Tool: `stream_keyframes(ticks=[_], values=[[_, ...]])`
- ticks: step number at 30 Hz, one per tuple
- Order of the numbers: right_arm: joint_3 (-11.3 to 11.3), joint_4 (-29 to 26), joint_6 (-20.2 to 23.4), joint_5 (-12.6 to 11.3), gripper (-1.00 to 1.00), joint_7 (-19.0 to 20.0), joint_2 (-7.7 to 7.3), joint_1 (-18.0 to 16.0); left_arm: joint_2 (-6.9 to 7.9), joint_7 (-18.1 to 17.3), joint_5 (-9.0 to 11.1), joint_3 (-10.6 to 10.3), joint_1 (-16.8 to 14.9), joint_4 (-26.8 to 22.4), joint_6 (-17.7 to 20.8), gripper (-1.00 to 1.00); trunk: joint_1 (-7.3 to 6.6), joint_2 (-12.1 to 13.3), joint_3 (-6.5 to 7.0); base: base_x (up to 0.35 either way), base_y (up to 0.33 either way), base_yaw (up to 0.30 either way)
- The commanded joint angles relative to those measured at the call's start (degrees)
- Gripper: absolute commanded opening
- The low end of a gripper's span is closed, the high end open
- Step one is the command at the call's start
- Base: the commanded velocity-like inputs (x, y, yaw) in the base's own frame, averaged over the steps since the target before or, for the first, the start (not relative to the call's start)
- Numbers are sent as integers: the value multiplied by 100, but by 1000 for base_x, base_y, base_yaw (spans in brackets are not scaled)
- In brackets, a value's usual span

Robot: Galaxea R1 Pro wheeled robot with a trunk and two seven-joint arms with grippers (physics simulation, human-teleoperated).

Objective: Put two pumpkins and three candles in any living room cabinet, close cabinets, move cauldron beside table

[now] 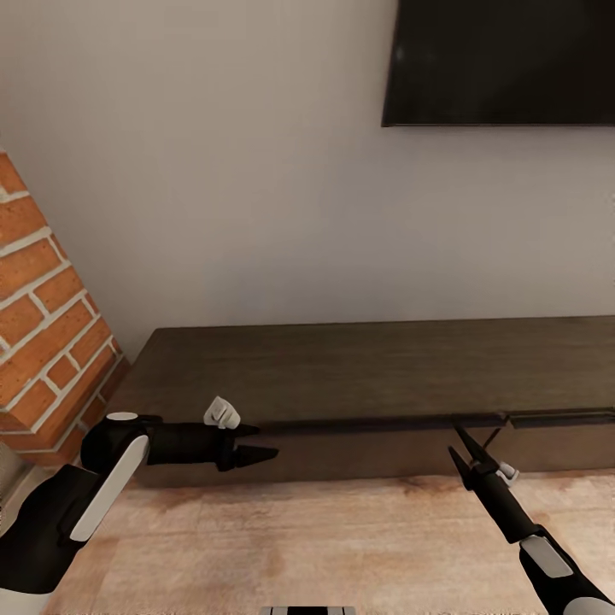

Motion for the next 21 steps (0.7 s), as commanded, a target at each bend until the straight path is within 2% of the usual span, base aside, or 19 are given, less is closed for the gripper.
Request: stream_keyframes(ticks=[1,2,8,11,12,16,17,19,21], values=[[-4,4,55,-32,100,13,0,-3,3,-3,13,-5,-4,-1,24,100,-2,-2,-5,-74,0,0],[-5,5,52,-26,100,3,0,-3,6,-4,13,-4,-4,-1,28,100,-2,-2,-5,-80,0,0],[-20,-82,100,11,100,-149,59,-17,-190,-14,-169,-198,61,1,-81,100,-2,-2,-5,-38,0,0],[-118,-179,197,-10,100,-150,70,-20,-286,-15,-195,-295,70,1,-96,100,-2,-2,-5,-8,0,0],[-167,-232,473,-13,100,-158,69,-20,-314,-15,-197,-412,71,1,-97,100,-2,-2,-5,-4,0,0],[-229,-309,878,-19,100,-293,59,-31,-328,-16,-204,-431,73,1,-106,100,-2,-2,-5,-2,0,0],[-265,-317,921,-33,100,-391,66,-34,-331,-16,-207,-434,74,1,-108,100,-2,-2,-5,0,0,0],[-546,-323,961,-190,100,-496,80,-37,-333,-16,-209,-437,74,1,-110,100,-2,-2,-5,0,0,0],[-702,-319,972,-301,100,-507,89,-36,-331,-16,-208,-438,74,1,-113,100,-2,-2,-5,0,0,0]])
